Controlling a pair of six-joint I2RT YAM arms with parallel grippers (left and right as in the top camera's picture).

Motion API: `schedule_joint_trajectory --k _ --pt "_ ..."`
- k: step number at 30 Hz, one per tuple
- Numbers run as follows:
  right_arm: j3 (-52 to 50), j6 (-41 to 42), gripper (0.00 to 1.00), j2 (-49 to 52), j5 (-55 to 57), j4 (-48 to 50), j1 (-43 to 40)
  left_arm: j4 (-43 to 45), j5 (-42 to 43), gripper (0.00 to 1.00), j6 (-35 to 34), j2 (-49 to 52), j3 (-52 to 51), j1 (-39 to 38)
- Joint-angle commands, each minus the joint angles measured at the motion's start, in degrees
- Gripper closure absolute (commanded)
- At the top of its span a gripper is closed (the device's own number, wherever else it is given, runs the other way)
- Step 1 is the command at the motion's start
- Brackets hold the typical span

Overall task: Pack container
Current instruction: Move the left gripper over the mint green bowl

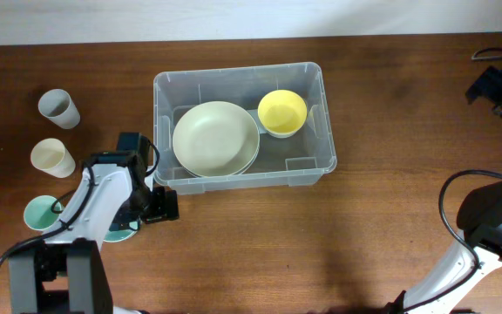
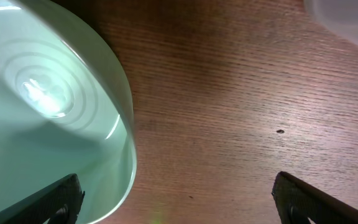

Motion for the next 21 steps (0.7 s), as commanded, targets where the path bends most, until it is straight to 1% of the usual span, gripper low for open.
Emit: schedule_joint_trajectory --k 1,5,11,16,21 --pt "-0.24 0.02 0.01 0.17 0.66 0.02 -0.37 0.02 -2.01 0.01 -1.92 -4.55 -0.17 0.0" --pt "-0.24 0.02 0.01 0.17 0.66 0.02 -0.37 -1.77 -3.74 0.01 -3.63 -7.96 -0.17 1.77" --pt "-0.24 0.02 0.01 0.17 0.66 0.02 -0.37 -3.72 -4.76 0.01 -6.25 -8.11 -0.2 6.75" --pt "-0.24 0.02 0.01 0.17 0.66 0.02 -0.37 -4.44 -4.39 0.01 -6.14 -8.11 -0.28 10.16" --pt "-0.24 0.02 0.01 0.17 0.66 0.02 -0.37 -4.2 -4.37 0.01 -6.1 -8.11 -1.66 10.8"
